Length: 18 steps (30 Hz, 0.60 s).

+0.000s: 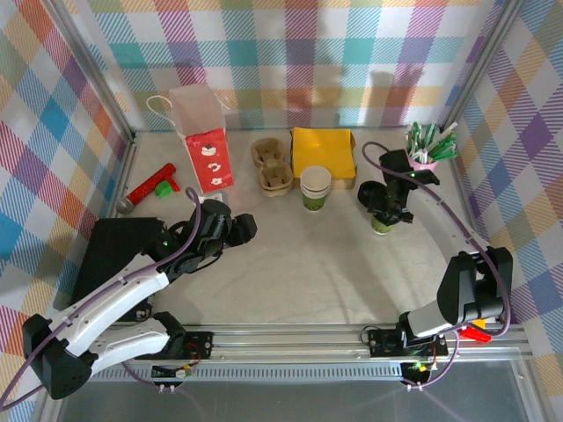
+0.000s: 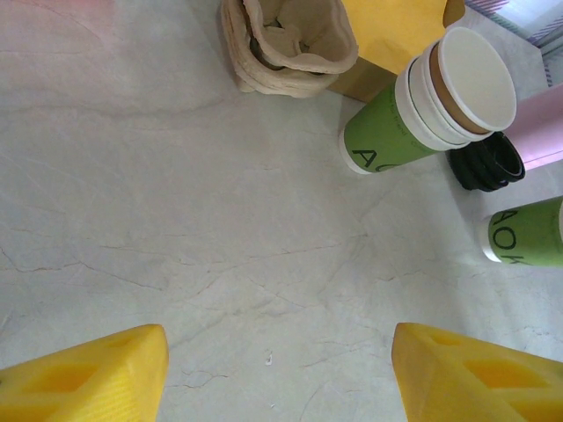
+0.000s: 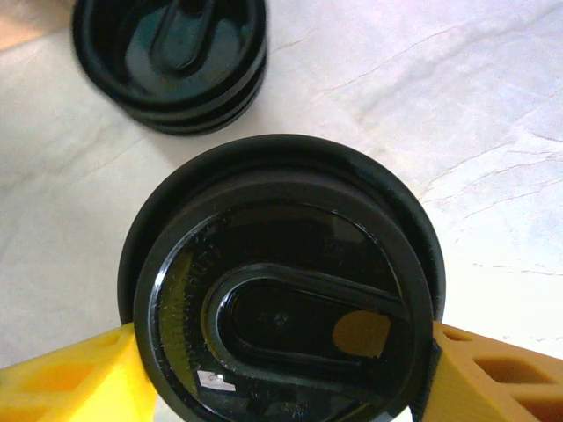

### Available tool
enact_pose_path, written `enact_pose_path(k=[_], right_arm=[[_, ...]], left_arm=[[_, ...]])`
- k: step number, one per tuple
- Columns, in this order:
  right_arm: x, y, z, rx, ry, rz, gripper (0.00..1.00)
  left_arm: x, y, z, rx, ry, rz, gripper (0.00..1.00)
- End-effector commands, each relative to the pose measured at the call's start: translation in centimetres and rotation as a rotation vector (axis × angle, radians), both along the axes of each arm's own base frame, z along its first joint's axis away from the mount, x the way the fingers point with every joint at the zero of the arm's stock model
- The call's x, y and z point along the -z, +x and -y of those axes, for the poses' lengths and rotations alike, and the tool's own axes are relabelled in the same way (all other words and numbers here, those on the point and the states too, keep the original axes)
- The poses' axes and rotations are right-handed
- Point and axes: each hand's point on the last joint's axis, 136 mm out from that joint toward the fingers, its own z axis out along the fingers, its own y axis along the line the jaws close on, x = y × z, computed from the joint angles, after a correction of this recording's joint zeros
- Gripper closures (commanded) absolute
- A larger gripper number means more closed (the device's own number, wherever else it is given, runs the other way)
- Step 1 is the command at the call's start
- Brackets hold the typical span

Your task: Pack the takeout coffee

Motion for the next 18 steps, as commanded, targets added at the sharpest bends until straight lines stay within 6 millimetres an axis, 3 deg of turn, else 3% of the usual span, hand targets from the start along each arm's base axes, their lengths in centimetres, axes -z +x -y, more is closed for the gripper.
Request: enact_pose_path(k=[1, 8, 18], right_arm=[[0.4, 0.9, 1.3, 0.016, 0.010, 0.005, 0.31], [1.0, 2.5, 4.4, 0.096, 0.009, 0.008, 0.31], [1.0, 3.9, 4.9, 0.109, 0.021, -0.004, 0.25]], left_arm=[[-1.1, 0.3, -0.6, -0.014, -0.004, 0.028, 0.32], [-1.0, 0.3, -0.8, -0.021, 0.000, 0.022, 0.32], [-1.0, 0.2, -0.9, -0.024, 0.001, 0.019, 0.32]])
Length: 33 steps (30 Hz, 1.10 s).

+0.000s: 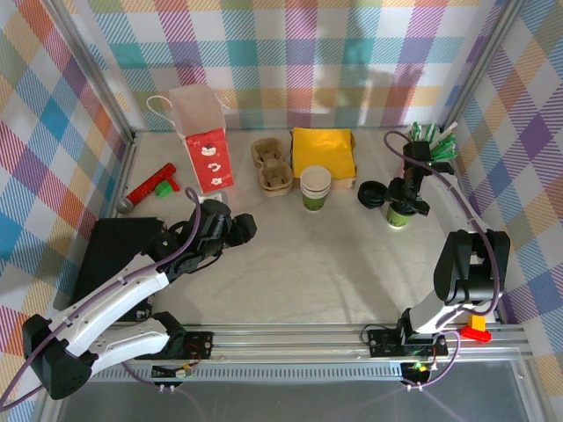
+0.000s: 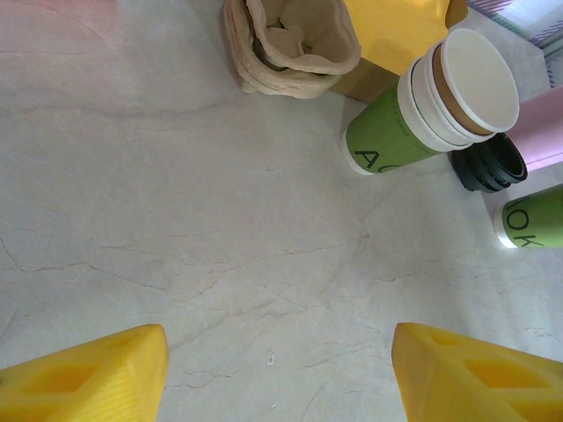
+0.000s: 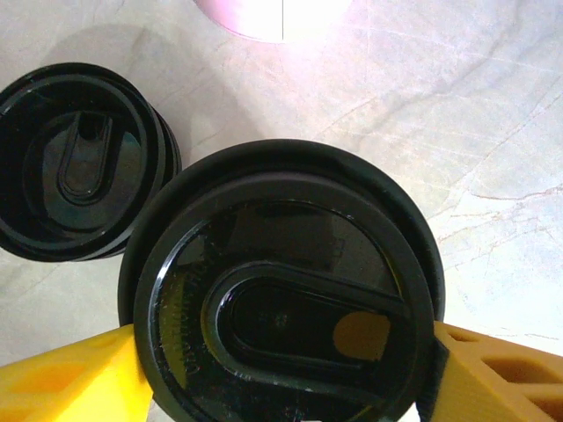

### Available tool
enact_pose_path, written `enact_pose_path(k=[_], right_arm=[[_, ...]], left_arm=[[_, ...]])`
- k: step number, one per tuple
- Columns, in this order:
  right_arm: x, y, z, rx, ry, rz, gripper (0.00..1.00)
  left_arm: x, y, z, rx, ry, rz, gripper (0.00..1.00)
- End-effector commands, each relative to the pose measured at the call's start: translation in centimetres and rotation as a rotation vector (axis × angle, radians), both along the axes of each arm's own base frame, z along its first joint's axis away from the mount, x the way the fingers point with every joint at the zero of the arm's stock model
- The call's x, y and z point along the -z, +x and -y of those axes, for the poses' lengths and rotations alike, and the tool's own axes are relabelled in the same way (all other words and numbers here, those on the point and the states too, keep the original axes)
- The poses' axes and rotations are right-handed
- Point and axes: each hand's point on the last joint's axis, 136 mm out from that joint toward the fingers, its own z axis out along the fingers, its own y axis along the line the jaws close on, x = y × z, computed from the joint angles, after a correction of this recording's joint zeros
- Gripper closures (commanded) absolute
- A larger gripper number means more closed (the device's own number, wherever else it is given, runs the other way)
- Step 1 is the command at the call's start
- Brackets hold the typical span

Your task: Pack the takeout coffee

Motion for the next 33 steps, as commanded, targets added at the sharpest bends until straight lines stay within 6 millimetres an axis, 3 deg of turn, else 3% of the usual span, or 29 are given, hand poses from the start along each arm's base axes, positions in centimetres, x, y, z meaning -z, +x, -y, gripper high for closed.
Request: enact_pose_path(k=[1, 11, 17, 21, 27, 33], right_arm=[[-0.3, 0.5, 0.0, -0.009, 0.013, -0.004, 0.24], [-3.0, 0.4, 0.0, -0.019, 0.014, 0.032, 0.12], [-5.0, 0.0, 0.0, -0.025, 0.013, 0.053, 0.11], [-7.4, -0.5, -0.7, -0.043, 0.045, 0.101, 0.11], [-11.9, -1.8, -3.6, -0.135, 0.188, 0.238, 0.11], [-16.2, -3.7, -10.1, -0.364, 0.509, 0.469, 0.13]], left_arm=[[-1.0, 0.2, -0.8, -0.021, -0.003, 0.021, 0.32], [-1.3, 0.2, -0.7, -0.019, -0.006, 0.025, 0.32], [-1.5, 0.2, -0.7, -0.018, -0.009, 0.028, 0.32], [-1.6, 0.4, -0.7, -0.019, -0.005, 0.030, 0.32], [-2.3, 0.9, -0.5, -0.018, 0.007, 0.046, 0.32], [-2.8, 2.5, 0.1, -0.019, 0.047, 0.057, 0.32]])
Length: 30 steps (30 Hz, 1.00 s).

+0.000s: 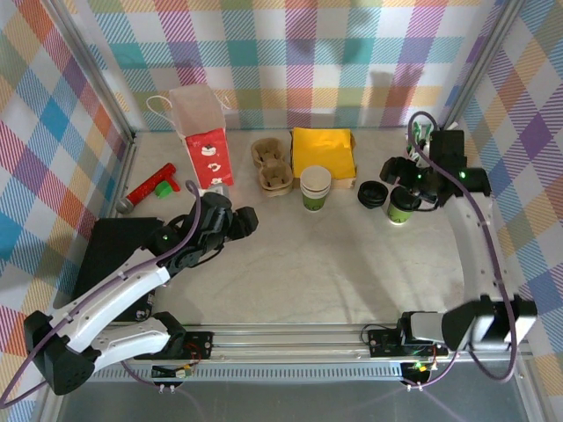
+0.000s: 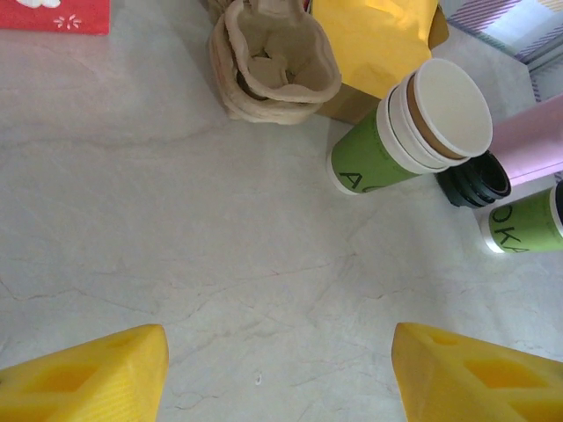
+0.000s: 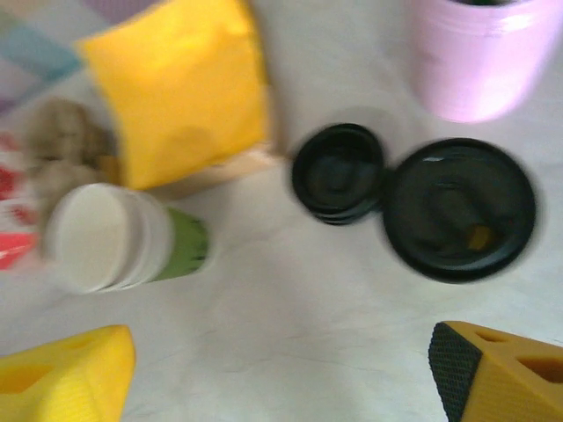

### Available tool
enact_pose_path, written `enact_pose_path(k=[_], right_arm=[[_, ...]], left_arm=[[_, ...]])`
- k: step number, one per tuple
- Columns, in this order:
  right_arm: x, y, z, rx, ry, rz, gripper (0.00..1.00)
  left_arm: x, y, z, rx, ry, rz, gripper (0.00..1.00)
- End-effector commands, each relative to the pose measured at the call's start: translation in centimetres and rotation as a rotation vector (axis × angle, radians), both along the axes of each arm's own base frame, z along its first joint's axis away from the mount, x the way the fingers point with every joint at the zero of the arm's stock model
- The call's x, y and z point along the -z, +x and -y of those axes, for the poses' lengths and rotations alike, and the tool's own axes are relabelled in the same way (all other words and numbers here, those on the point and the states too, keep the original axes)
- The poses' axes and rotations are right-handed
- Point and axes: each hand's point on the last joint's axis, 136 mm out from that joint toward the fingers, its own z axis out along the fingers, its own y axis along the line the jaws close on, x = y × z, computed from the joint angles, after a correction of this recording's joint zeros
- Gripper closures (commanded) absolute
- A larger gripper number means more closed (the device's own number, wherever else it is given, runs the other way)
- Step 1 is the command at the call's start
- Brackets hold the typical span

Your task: Pack the takeout coffee

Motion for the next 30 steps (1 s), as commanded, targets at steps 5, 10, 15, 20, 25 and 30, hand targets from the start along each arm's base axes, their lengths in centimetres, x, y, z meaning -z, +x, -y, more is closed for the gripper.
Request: enact_pose_path(k=[5, 10, 15, 20, 25, 30], right_arm=[[-2.5, -2.0, -7.6, -0.320, 0.402, 0.171, 0.15], [0.1, -2.3, -8.9, -0.366, 0.424, 0.177, 0.16], [2.7, -2.5, -9.8, -0.393, 0.389, 0.191, 0.16], [5.1, -2.3, -9.4, -0.344, 0.284, 0.218, 0.18], [5.8, -2.7, -9.9, -0.339, 0.231, 0.273, 0.18], [6.8, -2.9, -10.3, -0.356, 0.205, 0.279, 0.18]], left_arm=[[-0.7, 3.3, 0.6, -0.019, 0.065, 0.024, 0.32], [0.6, 6.4, 1.6, -0.030, 0.092, -0.011, 0.32], [2.5, 10.0, 2.0, -0.040, 0.126, -0.027, 0.33], [4.4, 13.4, 2.0, -0.059, 0.124, -0.045, 0.33], [6.2, 16.1, 2.7, -0.069, 0.125, -0.074, 0.34], [7.8, 18.0, 3.5, -0.086, 0.133, -0.098, 0.39]])
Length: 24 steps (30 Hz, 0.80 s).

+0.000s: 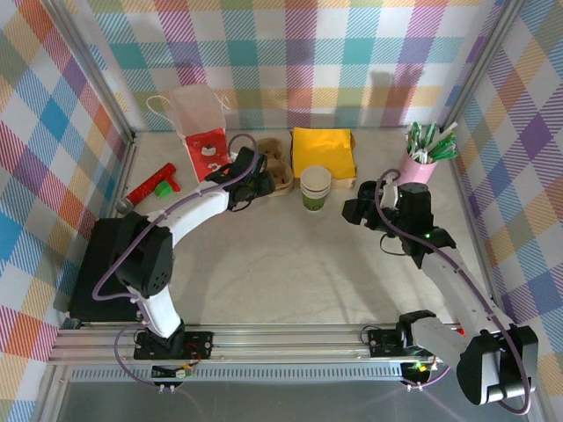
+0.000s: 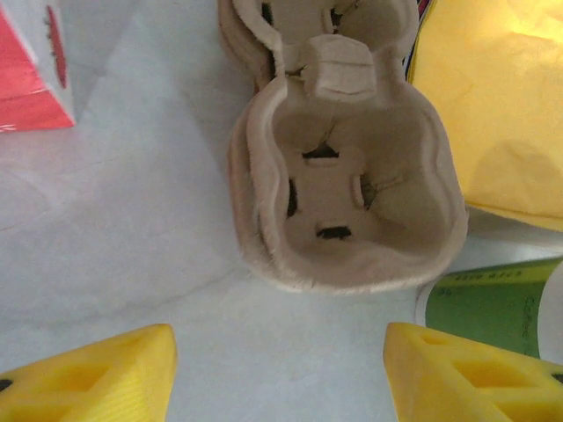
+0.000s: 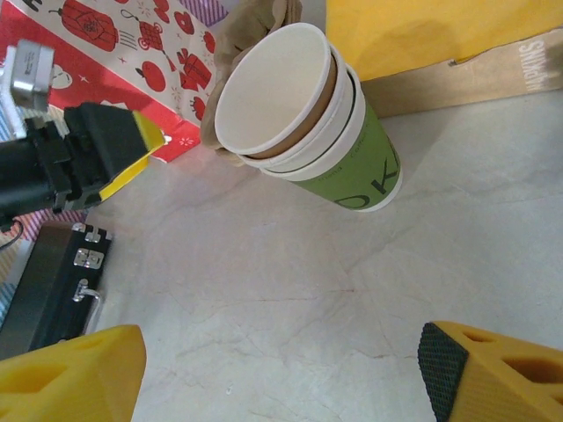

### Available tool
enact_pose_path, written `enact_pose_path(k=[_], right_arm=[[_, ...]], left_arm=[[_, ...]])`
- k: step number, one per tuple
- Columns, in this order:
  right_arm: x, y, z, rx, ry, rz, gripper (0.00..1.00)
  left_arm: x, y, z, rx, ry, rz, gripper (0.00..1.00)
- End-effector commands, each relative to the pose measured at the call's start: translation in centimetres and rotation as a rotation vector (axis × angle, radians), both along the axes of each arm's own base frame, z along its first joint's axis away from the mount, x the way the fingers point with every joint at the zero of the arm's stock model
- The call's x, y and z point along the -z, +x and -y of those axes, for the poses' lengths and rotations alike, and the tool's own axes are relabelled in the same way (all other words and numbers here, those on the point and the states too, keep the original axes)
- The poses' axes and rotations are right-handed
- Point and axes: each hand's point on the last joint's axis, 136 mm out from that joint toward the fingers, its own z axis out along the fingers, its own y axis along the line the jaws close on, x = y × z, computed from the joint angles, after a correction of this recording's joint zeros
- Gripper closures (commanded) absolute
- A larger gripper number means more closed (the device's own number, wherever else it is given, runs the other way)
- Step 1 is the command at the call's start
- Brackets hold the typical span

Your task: Pack the takeout coffee

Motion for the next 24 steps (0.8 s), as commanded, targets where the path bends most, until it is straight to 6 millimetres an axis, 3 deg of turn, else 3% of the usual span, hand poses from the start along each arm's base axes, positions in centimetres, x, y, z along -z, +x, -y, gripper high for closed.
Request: enact_pose_path(k=[1, 13, 24], right_arm=[[-0.3, 0.7, 0.0, 0.005, -0.025, 0.076, 0.18], [0.8, 0.5, -0.4, -0.006, -0.022, 0.068, 0.18], [0.9, 0.5, -0.4, -0.008, -0.027, 0.067, 0.18]], left_arm=[[-0.4, 1.8, 0.5, -0.013, -0.015, 0.020, 0.40], [3.6, 4.1, 0.4, -0.102, -0.014, -0.045, 0.50], [3.9, 4.8, 0.7, -0.099, -0.028, -0.039, 0.60]])
